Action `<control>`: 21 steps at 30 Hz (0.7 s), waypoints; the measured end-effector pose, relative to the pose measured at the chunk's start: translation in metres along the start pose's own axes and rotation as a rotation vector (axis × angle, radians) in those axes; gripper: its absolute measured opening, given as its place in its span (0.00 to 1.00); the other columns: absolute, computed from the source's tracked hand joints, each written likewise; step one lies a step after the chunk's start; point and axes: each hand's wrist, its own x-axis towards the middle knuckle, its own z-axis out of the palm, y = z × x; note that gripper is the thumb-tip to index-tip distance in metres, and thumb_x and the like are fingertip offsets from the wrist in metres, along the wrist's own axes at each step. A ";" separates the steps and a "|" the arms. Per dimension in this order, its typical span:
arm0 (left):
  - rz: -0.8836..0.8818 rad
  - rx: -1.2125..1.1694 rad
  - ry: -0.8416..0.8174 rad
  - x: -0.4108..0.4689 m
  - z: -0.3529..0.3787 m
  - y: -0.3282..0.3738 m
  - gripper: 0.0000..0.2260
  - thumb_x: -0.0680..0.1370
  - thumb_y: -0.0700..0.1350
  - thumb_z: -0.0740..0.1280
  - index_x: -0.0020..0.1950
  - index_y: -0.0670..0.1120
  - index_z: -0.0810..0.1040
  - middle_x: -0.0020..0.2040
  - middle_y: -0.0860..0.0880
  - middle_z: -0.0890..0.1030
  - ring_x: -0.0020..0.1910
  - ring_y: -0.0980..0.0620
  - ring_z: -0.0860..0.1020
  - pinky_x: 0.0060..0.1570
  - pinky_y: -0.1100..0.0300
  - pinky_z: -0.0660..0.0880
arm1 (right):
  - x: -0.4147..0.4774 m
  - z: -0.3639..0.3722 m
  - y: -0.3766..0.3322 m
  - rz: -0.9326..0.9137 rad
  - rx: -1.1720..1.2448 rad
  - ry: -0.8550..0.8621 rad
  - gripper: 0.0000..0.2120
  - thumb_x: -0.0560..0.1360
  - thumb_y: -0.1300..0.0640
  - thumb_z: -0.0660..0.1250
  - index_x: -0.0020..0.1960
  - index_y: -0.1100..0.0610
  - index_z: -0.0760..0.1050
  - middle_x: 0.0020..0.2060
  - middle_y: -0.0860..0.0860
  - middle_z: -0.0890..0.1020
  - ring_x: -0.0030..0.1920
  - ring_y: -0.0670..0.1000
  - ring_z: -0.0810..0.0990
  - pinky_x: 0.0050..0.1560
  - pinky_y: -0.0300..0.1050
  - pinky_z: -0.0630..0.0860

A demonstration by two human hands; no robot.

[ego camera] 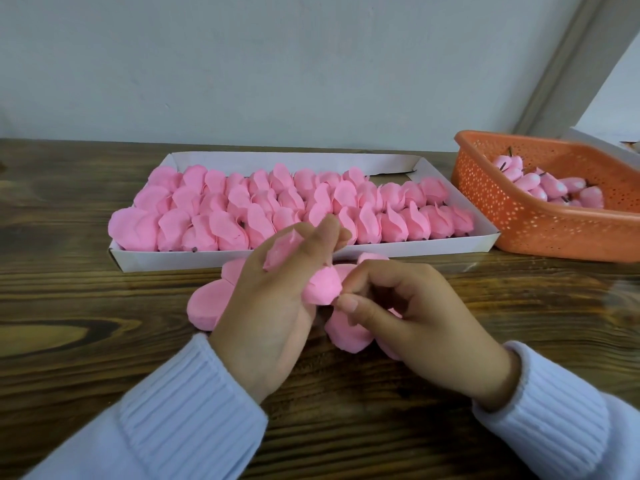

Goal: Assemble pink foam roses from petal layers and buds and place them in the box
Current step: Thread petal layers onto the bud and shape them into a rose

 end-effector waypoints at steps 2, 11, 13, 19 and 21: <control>-0.026 -0.046 0.031 0.001 0.000 0.001 0.15 0.62 0.57 0.78 0.27 0.50 0.77 0.44 0.48 0.79 0.54 0.47 0.76 0.57 0.45 0.72 | 0.000 0.002 -0.001 0.016 0.022 0.030 0.06 0.75 0.59 0.67 0.39 0.51 0.76 0.31 0.46 0.80 0.32 0.41 0.77 0.38 0.34 0.71; -0.033 -0.058 -0.043 0.003 0.000 -0.003 0.16 0.66 0.51 0.74 0.45 0.42 0.76 0.45 0.39 0.76 0.47 0.38 0.79 0.49 0.38 0.77 | 0.000 0.015 -0.001 0.138 0.496 0.038 0.15 0.70 0.62 0.70 0.56 0.55 0.73 0.43 0.57 0.79 0.39 0.53 0.75 0.38 0.53 0.73; -0.020 -0.023 -0.105 0.002 -0.001 -0.003 0.16 0.65 0.52 0.77 0.40 0.43 0.76 0.45 0.40 0.77 0.47 0.38 0.78 0.44 0.42 0.77 | 0.000 0.016 -0.001 0.123 0.557 0.040 0.12 0.73 0.64 0.66 0.56 0.59 0.73 0.41 0.53 0.79 0.34 0.47 0.73 0.32 0.41 0.71; 0.050 0.190 -0.161 -0.002 0.000 -0.006 0.06 0.63 0.49 0.75 0.36 0.51 0.81 0.50 0.50 0.82 0.41 0.37 0.79 0.34 0.51 0.76 | 0.000 0.016 0.000 0.162 0.581 0.035 0.09 0.78 0.56 0.58 0.54 0.53 0.76 0.30 0.53 0.70 0.29 0.50 0.64 0.28 0.37 0.64; 0.047 0.208 -0.143 -0.004 0.001 -0.008 0.05 0.63 0.51 0.72 0.36 0.51 0.82 0.51 0.51 0.82 0.36 0.35 0.77 0.33 0.49 0.76 | -0.001 0.016 0.000 0.162 0.574 0.011 0.11 0.79 0.56 0.58 0.54 0.58 0.76 0.30 0.56 0.71 0.30 0.51 0.66 0.29 0.37 0.65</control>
